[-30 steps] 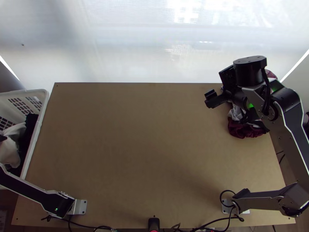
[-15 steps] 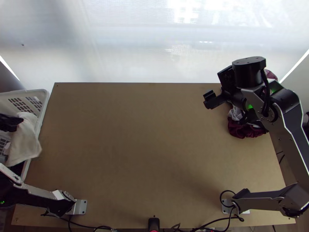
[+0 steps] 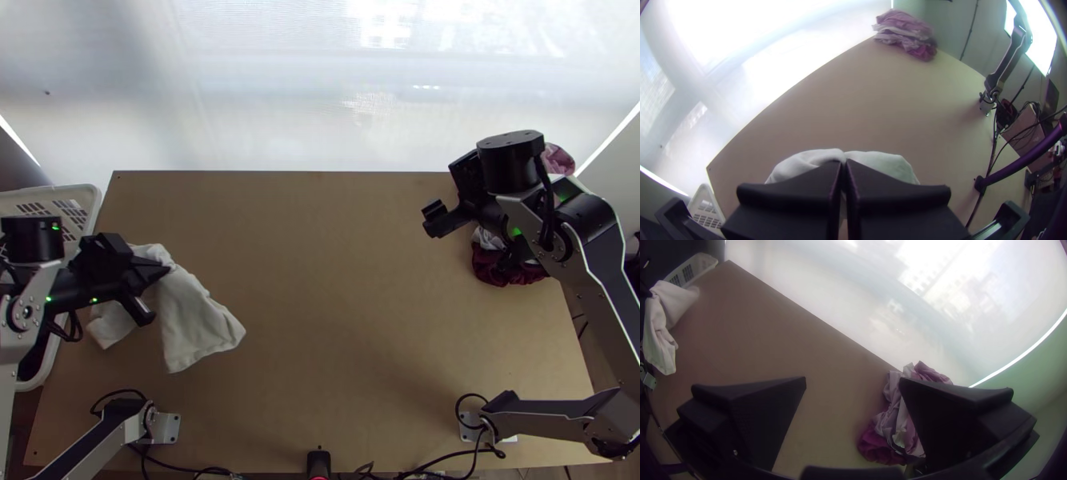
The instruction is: Fold the t-shirt
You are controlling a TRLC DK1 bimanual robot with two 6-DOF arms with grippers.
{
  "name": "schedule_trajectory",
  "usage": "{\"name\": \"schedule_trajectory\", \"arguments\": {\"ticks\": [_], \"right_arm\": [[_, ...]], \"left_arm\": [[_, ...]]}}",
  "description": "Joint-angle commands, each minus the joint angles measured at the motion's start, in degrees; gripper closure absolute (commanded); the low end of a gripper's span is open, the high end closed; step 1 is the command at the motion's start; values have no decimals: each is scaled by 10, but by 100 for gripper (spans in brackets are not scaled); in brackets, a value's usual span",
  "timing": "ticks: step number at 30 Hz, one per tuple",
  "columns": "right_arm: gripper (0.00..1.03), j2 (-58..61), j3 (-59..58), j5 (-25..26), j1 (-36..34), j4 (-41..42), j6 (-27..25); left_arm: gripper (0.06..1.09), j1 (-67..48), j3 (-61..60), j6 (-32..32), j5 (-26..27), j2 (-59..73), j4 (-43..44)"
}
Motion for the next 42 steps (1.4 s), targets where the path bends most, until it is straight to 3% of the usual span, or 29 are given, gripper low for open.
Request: {"name": "schedule_trajectory", "arguments": {"ticks": [1,4,11,22,23,25,26,35,39,42], "right_arm": [[5,-25,-40,0,-1,-1,-1],[5,-43,-64,1,-4,-1,-7],[5,-96,-101,1,-47,-2,-9],[5,-167,-167,0,-121,5,-1],[5,-171,-170,-1,-124,5,-1],[5,-179,-176,-1,-128,4,-1],[5,-183,-180,-1,-130,4,-1],[5,-206,-199,-5,-138,2,10],[5,-204,-223,-93,-134,-5,49],[5,-173,-228,-128,-104,-2,63]], "left_arm": [[105,-345,-99,-167,-157,-37,173],[105,-445,-115,-191,-211,10,240],[105,-479,-87,-218,-213,152,385],[97,-551,-14,-253,-218,335,458],[80,-551,-10,-252,-219,347,467],[16,-553,5,-247,-230,370,469],[10,-555,14,-247,-231,375,465],[10,-471,11,-241,-262,269,378],[10,-347,-20,-197,-258,173,323],[10,-219,-97,-109,-228,107,313]]}}
